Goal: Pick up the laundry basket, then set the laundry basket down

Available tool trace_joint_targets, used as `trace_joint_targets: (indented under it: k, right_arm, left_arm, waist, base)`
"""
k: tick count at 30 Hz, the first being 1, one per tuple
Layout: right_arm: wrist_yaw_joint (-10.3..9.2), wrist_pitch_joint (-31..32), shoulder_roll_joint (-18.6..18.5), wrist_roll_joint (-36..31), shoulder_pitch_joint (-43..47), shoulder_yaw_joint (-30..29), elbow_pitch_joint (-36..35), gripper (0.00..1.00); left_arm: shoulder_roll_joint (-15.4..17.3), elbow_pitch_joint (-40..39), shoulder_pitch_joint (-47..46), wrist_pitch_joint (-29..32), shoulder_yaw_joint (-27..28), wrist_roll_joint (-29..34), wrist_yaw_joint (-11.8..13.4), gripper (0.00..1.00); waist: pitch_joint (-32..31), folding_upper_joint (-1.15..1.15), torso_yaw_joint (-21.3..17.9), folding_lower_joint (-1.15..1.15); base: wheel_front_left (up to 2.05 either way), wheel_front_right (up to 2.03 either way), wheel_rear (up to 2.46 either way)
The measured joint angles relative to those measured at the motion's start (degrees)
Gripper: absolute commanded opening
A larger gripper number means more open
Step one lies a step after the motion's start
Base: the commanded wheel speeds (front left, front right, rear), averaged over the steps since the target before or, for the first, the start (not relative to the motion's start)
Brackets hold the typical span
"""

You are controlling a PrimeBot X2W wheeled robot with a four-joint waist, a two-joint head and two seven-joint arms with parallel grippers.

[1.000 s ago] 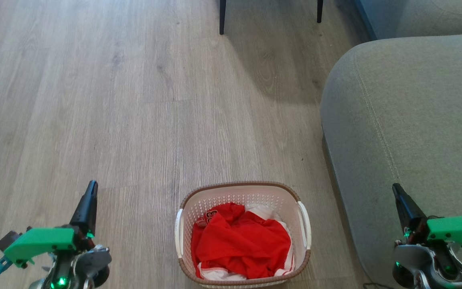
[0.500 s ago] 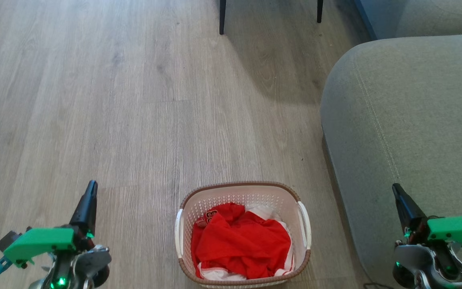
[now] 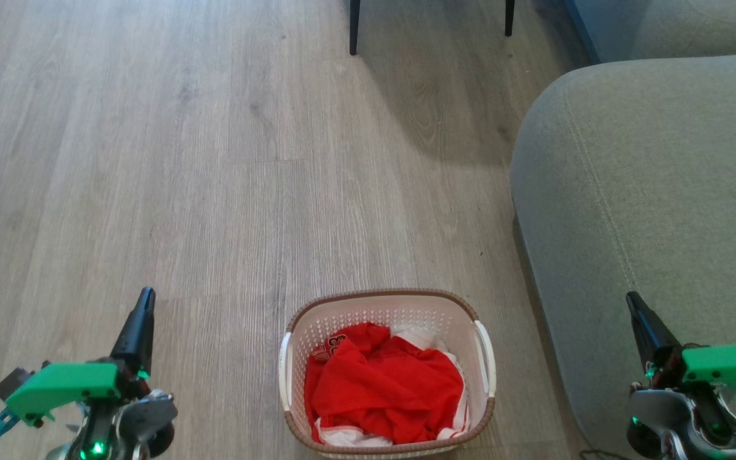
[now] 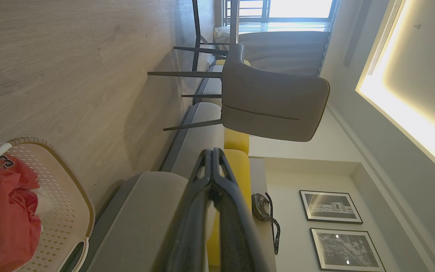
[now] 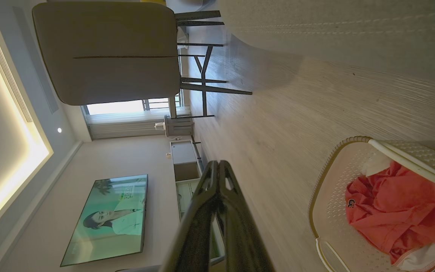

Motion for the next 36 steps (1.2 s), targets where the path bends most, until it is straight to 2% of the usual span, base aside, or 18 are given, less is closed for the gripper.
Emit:
trace_joint_targets:
  k: [36]
  right_arm:
    - [0.0,0.1,0.2,-0.4,0.0,-0.5,0.0,0.0]
  left_arm:
    - [-0.2,0.0,-0.1,0.3,0.9,0.5,0.0,0.0]
  waist:
    - [0.0,0.0,0.0,0.0]
  base:
    - [0.0,0.0,0.0]
